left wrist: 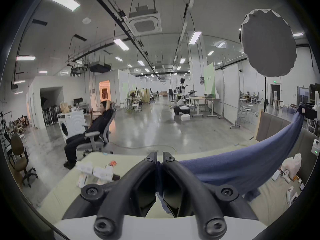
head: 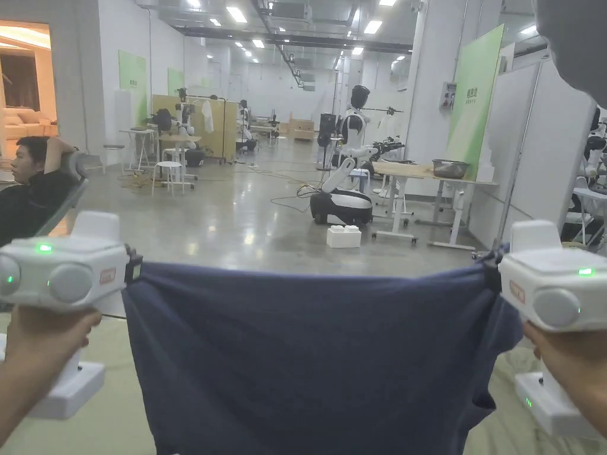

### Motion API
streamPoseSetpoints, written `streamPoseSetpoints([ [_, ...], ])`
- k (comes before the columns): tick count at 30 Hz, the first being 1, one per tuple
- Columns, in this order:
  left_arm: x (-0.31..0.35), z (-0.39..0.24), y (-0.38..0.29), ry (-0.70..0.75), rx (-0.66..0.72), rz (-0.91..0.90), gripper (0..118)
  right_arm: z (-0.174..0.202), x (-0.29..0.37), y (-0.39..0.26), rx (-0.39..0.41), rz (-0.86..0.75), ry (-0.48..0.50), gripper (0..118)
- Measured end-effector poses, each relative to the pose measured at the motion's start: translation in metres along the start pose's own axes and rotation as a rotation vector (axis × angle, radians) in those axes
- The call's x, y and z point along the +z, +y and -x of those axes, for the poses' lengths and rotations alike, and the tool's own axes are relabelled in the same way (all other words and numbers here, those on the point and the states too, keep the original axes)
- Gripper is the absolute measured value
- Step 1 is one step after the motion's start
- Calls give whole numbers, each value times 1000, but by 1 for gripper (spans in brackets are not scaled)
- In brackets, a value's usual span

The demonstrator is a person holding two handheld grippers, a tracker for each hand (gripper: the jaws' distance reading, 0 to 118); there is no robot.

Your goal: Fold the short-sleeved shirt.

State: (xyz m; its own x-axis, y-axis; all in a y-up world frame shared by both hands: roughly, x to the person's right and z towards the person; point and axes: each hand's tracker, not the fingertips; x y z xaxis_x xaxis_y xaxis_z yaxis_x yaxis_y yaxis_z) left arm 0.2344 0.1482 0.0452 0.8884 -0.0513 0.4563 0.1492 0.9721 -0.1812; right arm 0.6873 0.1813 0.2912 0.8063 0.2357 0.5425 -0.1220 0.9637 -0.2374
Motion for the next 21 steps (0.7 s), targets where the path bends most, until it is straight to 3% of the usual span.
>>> streamPoseSetpoints([
  [8,38,4,-96,-51,85,111,2,1,42,-75,7,74,9,3],
  [21,171,9,-146,-81,151,95,2,-2,188,-151,7,149,29,3],
])
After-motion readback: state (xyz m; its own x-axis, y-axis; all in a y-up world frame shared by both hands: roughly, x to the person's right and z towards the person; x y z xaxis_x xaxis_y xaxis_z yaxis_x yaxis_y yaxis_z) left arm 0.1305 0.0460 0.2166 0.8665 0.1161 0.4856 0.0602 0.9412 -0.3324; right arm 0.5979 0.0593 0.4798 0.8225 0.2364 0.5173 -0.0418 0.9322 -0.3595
